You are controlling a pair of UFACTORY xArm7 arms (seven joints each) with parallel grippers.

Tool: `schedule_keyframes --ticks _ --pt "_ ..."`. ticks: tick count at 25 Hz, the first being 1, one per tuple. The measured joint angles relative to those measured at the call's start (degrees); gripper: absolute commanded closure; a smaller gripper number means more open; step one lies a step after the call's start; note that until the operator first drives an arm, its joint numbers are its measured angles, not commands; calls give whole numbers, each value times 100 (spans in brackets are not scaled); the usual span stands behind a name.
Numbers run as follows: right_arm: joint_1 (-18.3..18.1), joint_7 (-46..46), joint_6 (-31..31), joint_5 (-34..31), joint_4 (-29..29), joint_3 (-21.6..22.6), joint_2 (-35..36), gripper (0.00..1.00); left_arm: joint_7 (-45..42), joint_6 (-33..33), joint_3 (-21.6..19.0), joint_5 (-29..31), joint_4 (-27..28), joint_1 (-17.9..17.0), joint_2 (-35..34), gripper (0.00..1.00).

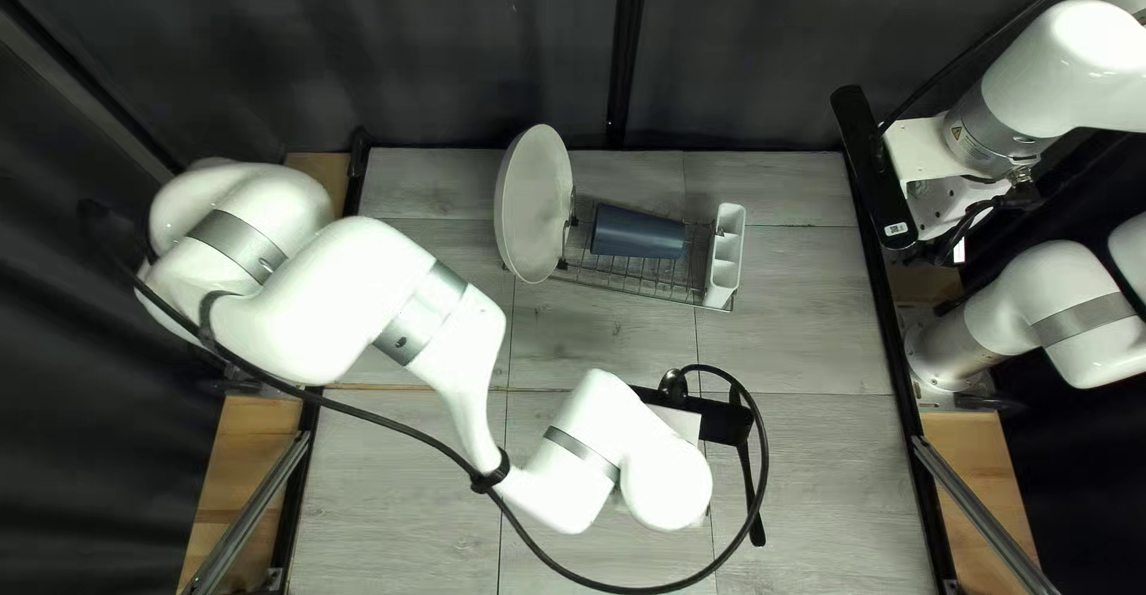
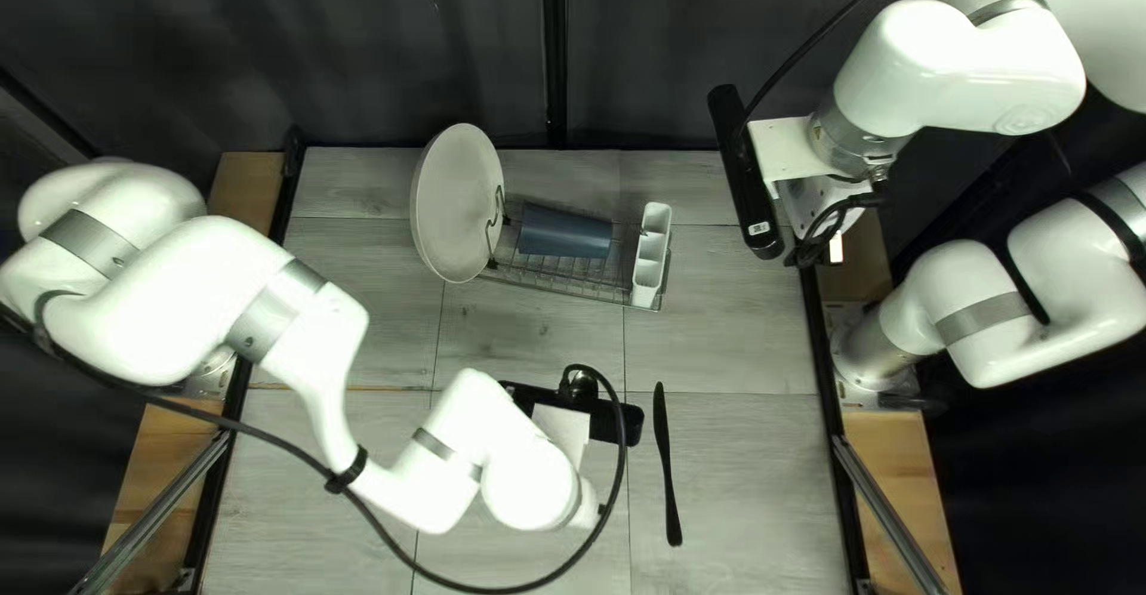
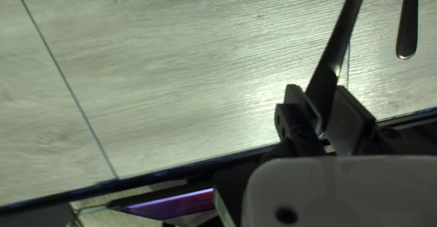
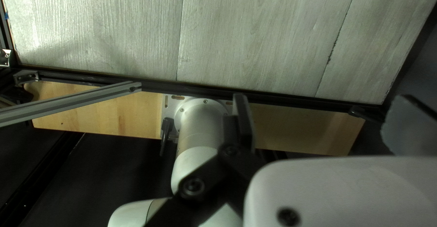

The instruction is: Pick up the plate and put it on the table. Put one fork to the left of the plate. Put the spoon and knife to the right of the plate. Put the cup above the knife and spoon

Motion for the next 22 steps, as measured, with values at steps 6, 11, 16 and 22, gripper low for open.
schedule_keyframes --ticks 6,11,16,22 --pt "0 0 0 0 0 0 0 0 -277 299 153 -26 917 -108 743 100" --pt "0 0 0 0 0 0 0 0 -414 155 200 -96 1119 -66 1046 100" --pt "0 0 0 0 0 0 0 0 -544 -117 203 -161 1132 -35 1202 100" --pt "0 0 0 0 0 0 0 0 -620 -470 182 -241 1275 -3 1525 100"
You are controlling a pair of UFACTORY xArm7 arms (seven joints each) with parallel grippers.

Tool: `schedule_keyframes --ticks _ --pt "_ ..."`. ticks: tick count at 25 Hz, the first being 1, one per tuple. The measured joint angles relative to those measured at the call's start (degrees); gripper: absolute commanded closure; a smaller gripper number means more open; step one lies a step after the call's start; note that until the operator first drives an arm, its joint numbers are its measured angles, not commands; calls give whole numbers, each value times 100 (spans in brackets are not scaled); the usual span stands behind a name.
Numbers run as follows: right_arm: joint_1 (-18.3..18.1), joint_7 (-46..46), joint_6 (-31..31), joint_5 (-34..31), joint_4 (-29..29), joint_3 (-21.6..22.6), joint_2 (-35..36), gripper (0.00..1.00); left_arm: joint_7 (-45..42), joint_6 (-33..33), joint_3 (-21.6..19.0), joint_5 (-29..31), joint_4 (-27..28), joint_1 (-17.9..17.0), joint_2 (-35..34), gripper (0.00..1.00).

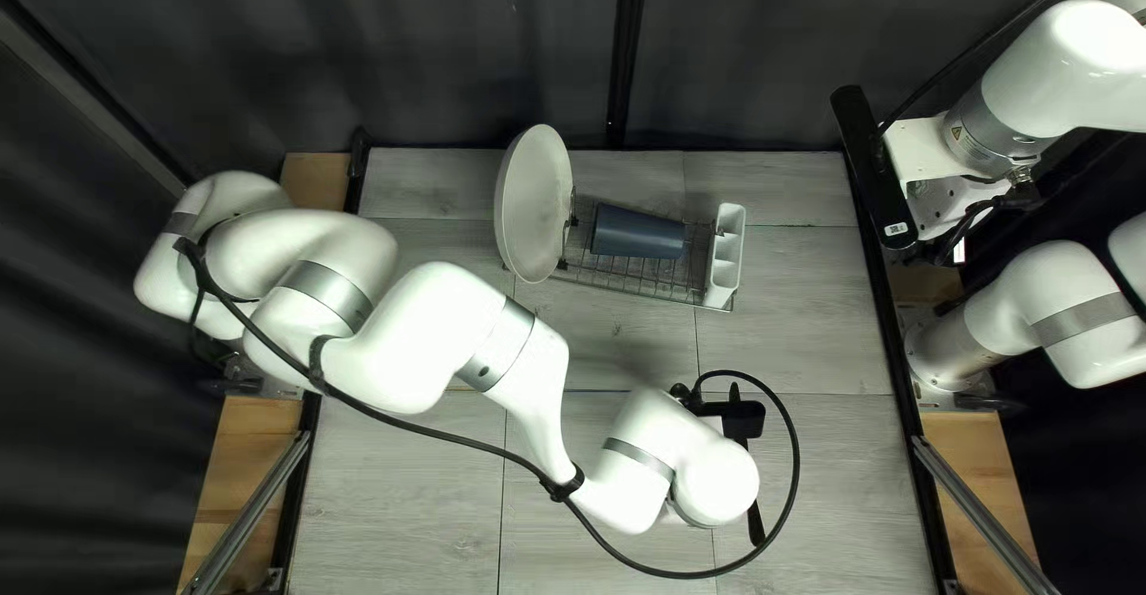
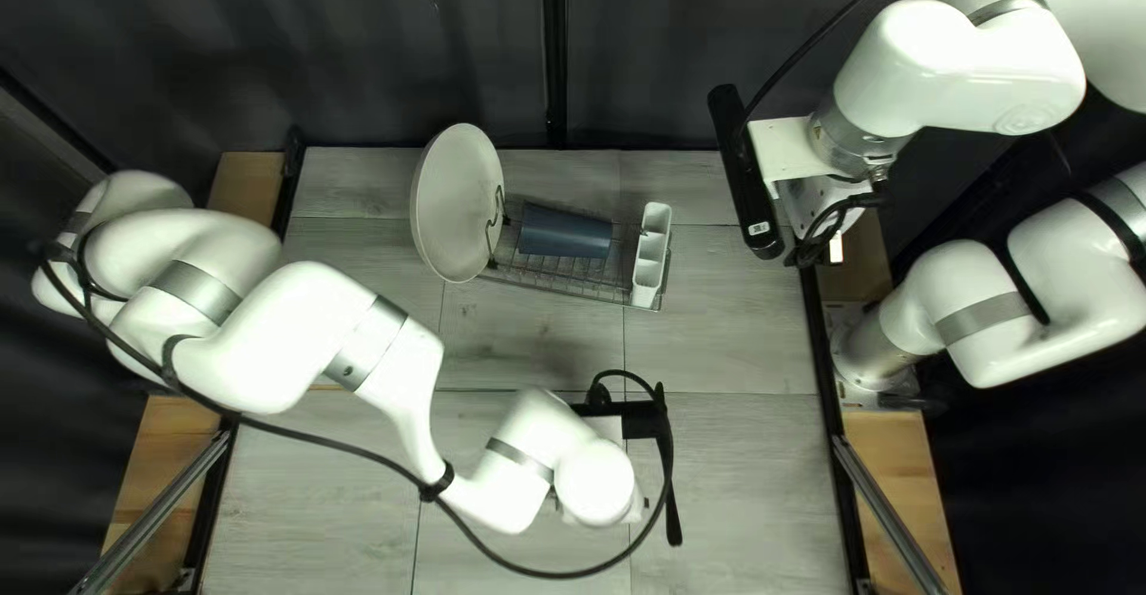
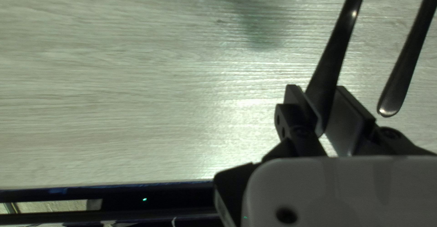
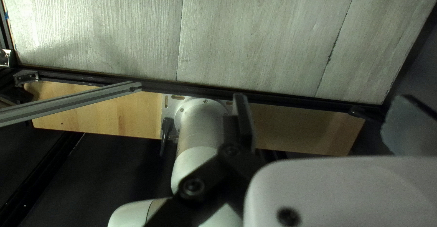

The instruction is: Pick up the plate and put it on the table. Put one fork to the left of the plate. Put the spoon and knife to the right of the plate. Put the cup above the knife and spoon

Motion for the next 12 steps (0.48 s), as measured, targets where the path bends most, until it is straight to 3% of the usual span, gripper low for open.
schedule_keyframes --ticks 12 --pt "0 0 0 0 0 0 0 0 293 441 -120 -105 1489 -143 1039 100"
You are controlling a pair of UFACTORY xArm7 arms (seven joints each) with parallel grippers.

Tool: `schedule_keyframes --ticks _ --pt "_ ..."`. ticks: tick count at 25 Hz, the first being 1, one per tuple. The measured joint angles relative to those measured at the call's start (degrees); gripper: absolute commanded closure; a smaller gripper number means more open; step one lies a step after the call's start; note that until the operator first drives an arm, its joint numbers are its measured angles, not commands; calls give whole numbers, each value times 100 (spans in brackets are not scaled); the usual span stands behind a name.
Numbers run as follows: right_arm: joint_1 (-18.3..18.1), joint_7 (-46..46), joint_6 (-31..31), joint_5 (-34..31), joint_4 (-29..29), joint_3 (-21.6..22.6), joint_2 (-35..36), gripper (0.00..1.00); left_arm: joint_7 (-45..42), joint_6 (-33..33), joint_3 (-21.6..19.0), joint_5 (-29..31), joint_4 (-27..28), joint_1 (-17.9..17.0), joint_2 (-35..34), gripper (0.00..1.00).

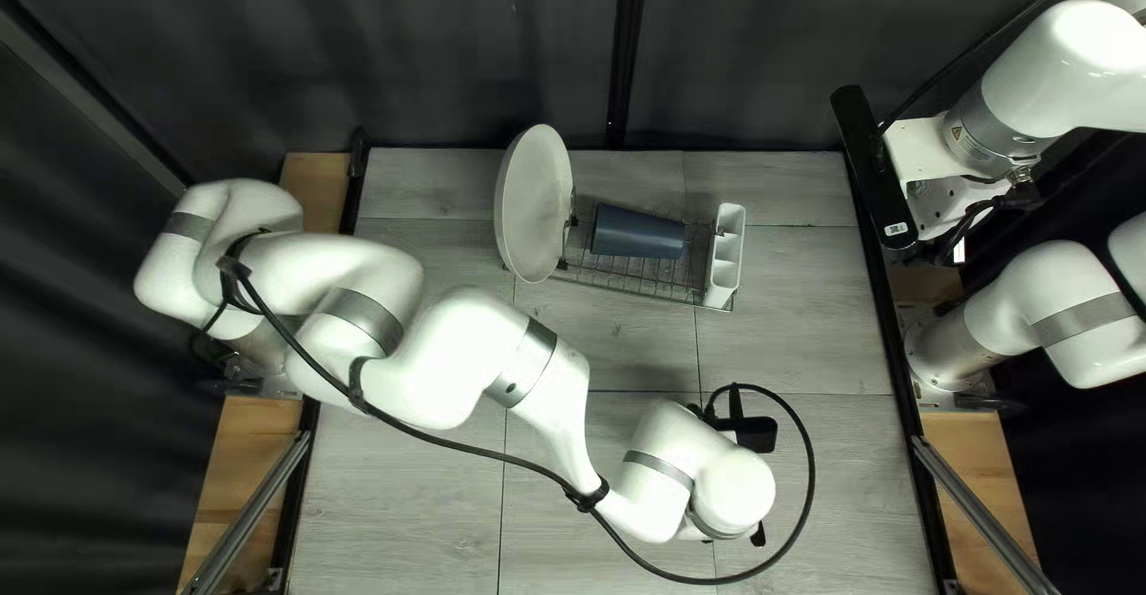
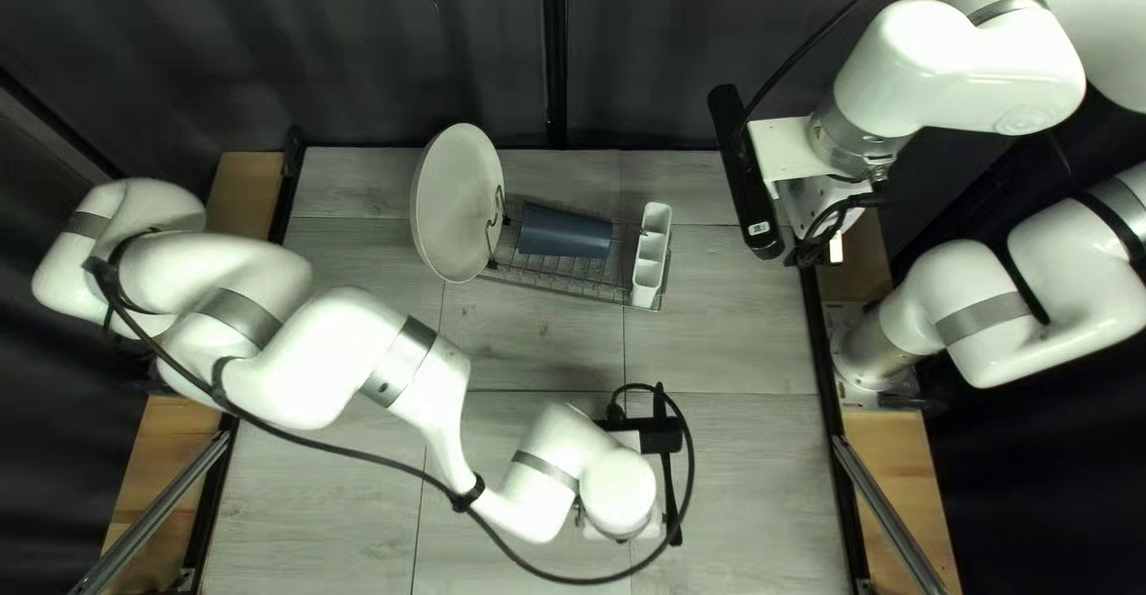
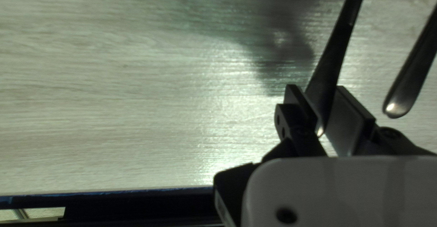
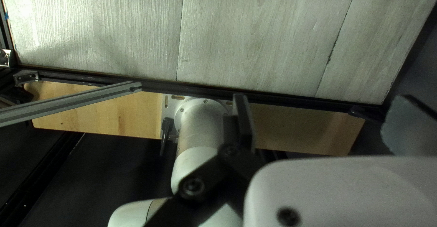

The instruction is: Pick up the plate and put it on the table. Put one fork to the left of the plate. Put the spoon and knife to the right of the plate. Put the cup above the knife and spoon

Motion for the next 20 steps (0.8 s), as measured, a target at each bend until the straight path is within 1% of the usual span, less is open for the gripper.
schedule_keyframes --ticks 3,4,5,7,10,13,14,16,20 --pt "0 0 0 0 0 0 0 0 47 97 -19 -12 204 -34 115 100" --pt "0 0 0 0 0 0 0 0 60 102 -25 -14 187 -31 114 94" --pt "0 0 0 0 0 0 0 0 74 83 -30 -17 121 -16 89 60" --pt "0 0 0 0 0 0 0 0 109 24 -51 -24 -3 24 22 0" --pt "0 0 0 0 0 0 0 0 149 -70 -80 -37 -298 90 -153 0" --pt "0 0 0 0 0 0 0 0 153 -239 -115 -50 -981 208 -635 0" --pt "0 0 0 0 0 0 0 0 145 -315 -125 -56 -1320 259 -893 0" --pt "0 0 0 0 0 0 0 0 137 -476 -160 -78 -2170 374 -1599 0" --pt "0 0 0 0 0 0 0 0 78 -768 -263 -190 -4183 613 -3649 0"
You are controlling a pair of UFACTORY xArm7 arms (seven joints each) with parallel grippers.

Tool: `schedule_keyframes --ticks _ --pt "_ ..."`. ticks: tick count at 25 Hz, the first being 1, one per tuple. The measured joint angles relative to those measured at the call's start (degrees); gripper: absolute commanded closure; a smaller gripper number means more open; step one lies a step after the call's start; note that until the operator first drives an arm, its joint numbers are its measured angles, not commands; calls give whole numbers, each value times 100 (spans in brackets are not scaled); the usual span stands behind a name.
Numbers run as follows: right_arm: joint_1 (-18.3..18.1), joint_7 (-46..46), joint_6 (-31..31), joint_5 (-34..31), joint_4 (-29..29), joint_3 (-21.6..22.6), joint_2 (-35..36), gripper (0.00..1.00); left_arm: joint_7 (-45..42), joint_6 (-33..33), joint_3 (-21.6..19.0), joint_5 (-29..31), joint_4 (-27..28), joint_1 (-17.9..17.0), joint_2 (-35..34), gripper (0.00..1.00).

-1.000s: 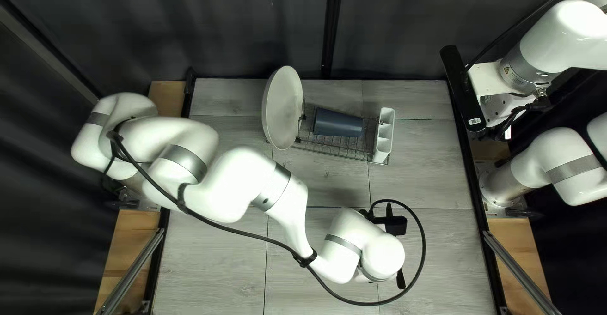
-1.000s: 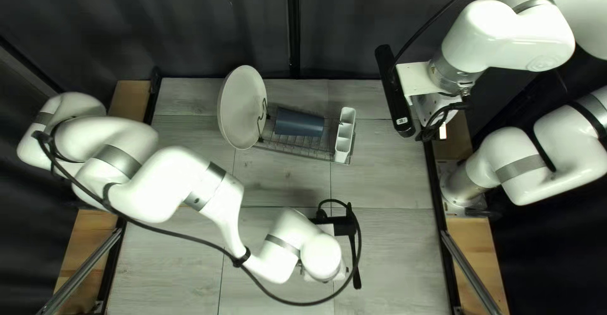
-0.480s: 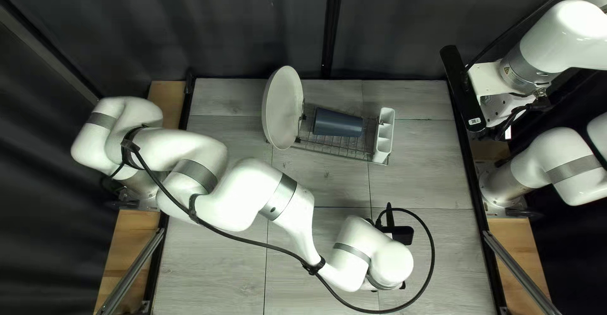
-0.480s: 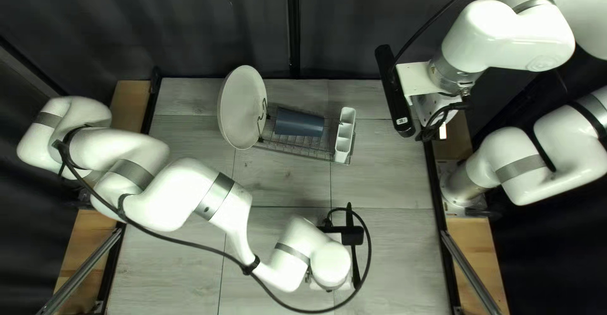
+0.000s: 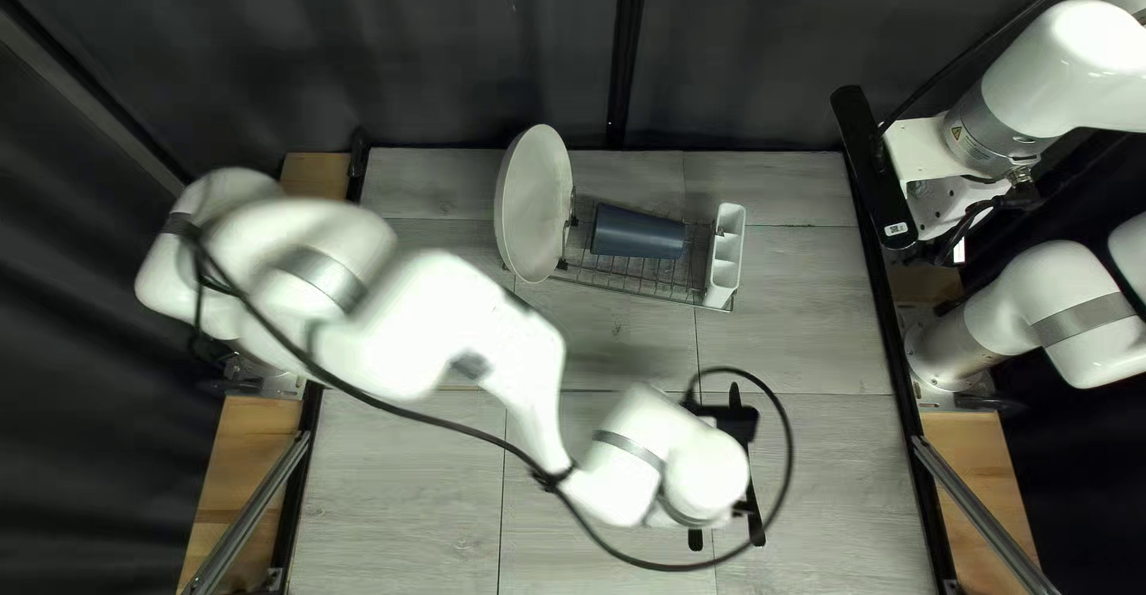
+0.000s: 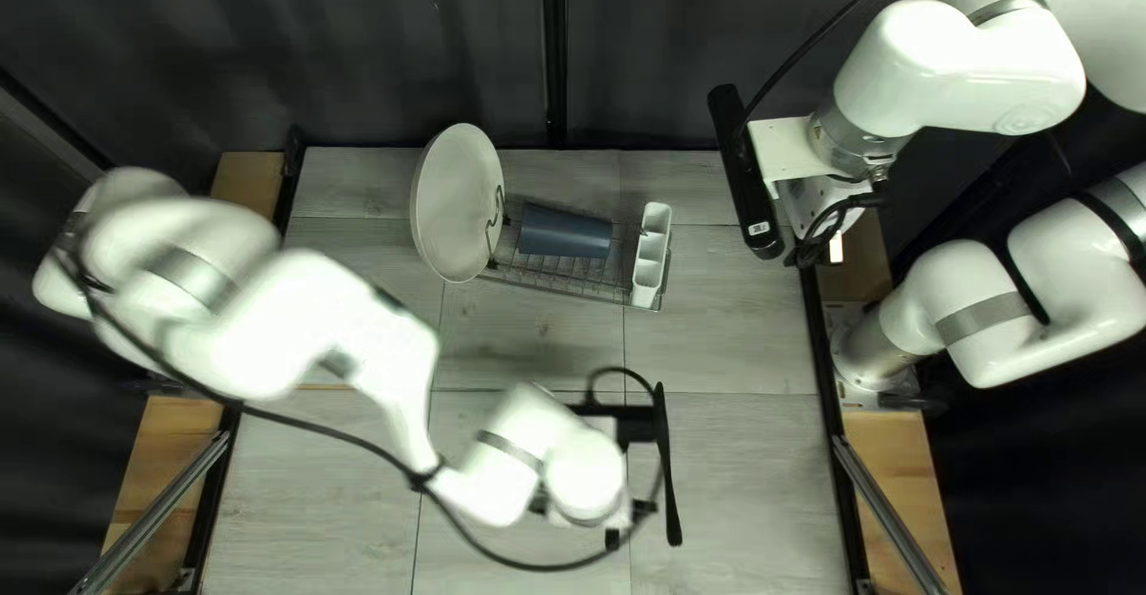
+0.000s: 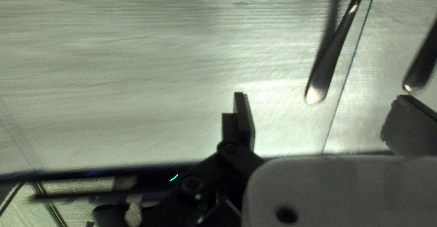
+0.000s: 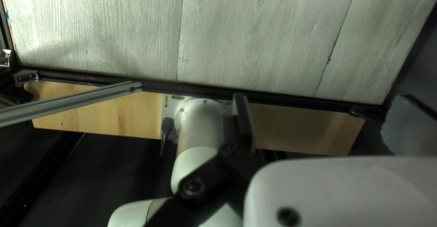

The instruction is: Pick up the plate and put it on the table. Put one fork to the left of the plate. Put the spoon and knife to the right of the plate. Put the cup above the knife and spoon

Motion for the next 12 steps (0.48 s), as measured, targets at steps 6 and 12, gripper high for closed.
schedule_keyframes --ticks 6,12 --pt "0 0 0 0 0 0 0 0 -354 -225 -161 -21 -2050 -7 -2279 0" --pt "0 0 0 0 0 0 0 0 -319 -191 -160 -92 -2185 7 -2442 0"
